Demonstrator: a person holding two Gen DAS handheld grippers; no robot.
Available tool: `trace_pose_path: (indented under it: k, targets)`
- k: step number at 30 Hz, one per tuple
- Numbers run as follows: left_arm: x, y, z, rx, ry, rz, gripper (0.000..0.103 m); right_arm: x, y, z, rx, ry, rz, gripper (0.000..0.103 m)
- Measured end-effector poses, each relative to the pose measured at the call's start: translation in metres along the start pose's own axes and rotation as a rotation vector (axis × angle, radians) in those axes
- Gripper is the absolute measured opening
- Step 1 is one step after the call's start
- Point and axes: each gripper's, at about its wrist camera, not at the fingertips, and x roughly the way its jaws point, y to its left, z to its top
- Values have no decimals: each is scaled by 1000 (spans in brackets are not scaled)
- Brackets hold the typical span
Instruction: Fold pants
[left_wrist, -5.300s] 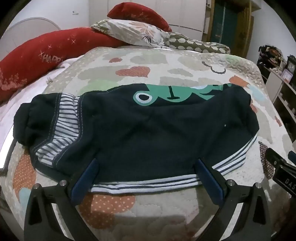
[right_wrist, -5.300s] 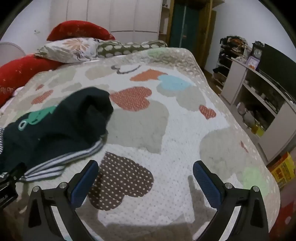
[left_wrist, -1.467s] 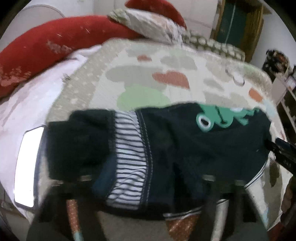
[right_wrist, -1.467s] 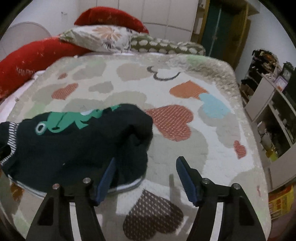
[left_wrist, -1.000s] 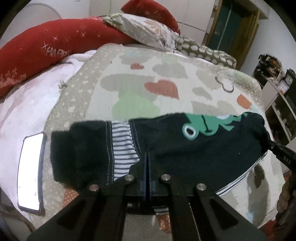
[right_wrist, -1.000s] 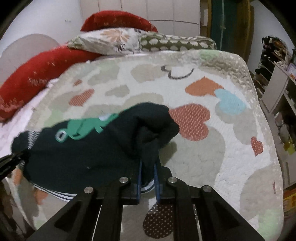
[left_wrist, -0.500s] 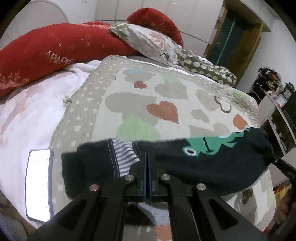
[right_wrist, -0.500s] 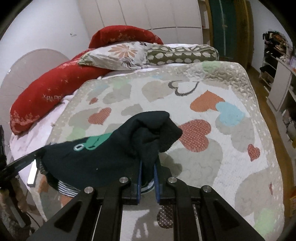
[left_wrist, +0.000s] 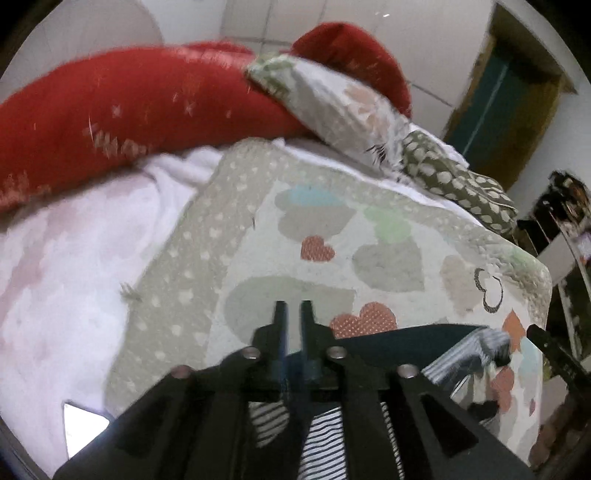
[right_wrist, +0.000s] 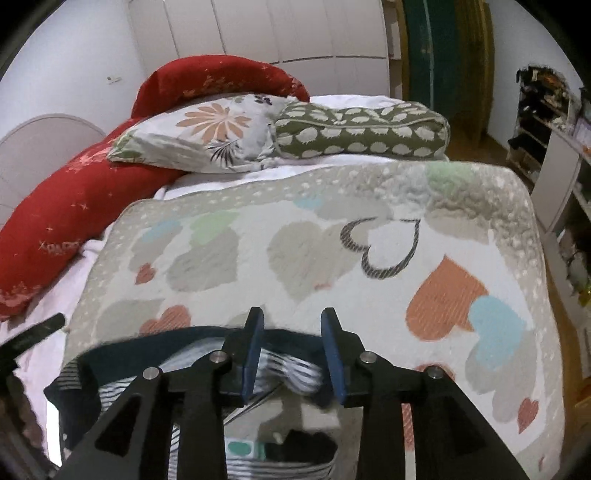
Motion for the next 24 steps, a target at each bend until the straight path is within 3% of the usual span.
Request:
trace_pose_path:
  k: [2, 4, 6, 8, 11, 15, 17, 24]
  targets:
    - [-15, 2, -6, 38, -31, 23, 37, -3, -9, -8, -1, 2, 3, 51]
    - [-31, 2, -21, 85, -46, 13, 42, -5, -22, -22, 9, 21, 17, 52]
    - [-45, 2, -46, 126, -52, -5, 58, -4, -37, -44, 28, 58, 47, 52]
    - [-55, 4, -77, 154, -51, -11, 67, 0, -48, -66, 45, 92, 64, 52]
    - [-52, 6, -118, 185, -18, 14, 67, 10, -52, -97, 45, 138, 78, 52]
    - [-35, 15, -148, 122, 61, 3, 67, 21, -41, -123, 49, 159, 112, 51]
    - [-30, 19, -155, 82, 87, 14, 65, 24, -35, -128, 63, 179, 160, 14]
    - [-63, 14, -159, 48, 25, -17, 64, -44, -40, -119, 130, 96, 155, 8]
